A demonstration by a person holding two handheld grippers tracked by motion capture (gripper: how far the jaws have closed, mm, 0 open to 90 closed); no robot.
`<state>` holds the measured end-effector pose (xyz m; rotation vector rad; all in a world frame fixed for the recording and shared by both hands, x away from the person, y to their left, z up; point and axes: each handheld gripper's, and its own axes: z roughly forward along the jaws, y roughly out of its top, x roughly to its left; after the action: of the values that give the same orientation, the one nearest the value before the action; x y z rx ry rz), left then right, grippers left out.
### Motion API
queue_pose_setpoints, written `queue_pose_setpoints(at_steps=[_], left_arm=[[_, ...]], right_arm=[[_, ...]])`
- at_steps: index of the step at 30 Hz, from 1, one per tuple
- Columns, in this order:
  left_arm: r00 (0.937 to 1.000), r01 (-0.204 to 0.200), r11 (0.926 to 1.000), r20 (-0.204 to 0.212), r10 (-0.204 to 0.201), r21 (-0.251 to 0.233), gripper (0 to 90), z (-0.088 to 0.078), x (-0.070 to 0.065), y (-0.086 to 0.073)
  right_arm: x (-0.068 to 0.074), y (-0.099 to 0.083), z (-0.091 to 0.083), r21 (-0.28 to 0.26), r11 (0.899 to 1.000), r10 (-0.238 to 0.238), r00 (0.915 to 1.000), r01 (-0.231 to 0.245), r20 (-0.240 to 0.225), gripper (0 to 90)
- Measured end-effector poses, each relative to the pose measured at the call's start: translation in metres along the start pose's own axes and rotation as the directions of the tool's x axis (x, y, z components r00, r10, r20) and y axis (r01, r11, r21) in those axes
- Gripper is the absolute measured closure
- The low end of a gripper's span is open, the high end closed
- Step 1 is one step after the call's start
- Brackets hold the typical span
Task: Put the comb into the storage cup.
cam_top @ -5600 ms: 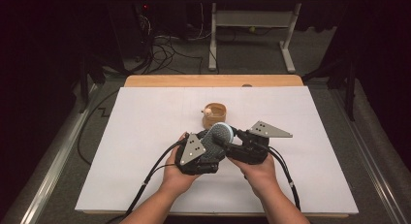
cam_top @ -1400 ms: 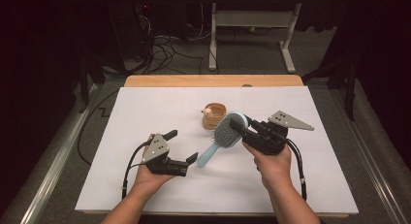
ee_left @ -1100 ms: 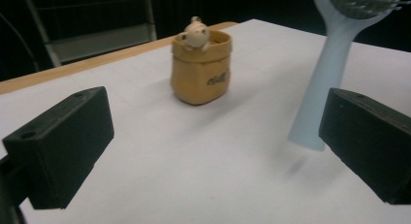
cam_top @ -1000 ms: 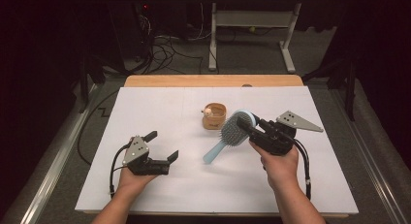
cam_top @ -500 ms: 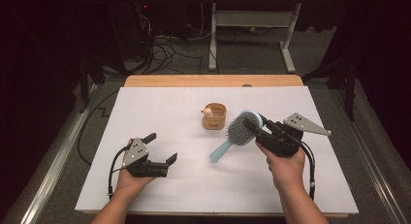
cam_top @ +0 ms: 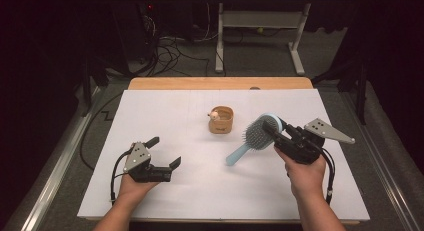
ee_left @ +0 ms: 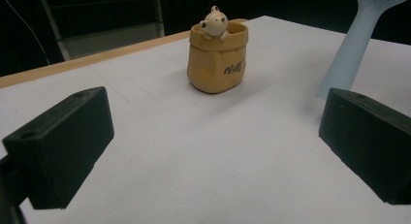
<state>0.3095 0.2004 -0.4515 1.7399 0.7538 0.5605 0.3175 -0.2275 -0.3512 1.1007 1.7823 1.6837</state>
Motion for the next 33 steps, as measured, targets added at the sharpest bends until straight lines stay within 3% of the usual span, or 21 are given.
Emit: queue_pose_setpoints(at_steps=[18, 33], left_arm=[[0.9999, -0.002, 1.0000, -0.011, 0.002, -0.009, 0.0, -0.003, 0.002, 0.001], [1.0000, -0.005, 1.0000, -0.007, 0.005, 0.003, 0.0, -0.002, 0.001, 0.000]], right_arm=[[-0.012, 0.002, -0.017, -0.010, 0.999, -0.038, 0.9972, 0.039, 0.064, 60.8], [-0.010, 0.011, -0.019, -0.028, 0.995, -0.088, 0.9909, 0.092, 0.101, 60.7]])
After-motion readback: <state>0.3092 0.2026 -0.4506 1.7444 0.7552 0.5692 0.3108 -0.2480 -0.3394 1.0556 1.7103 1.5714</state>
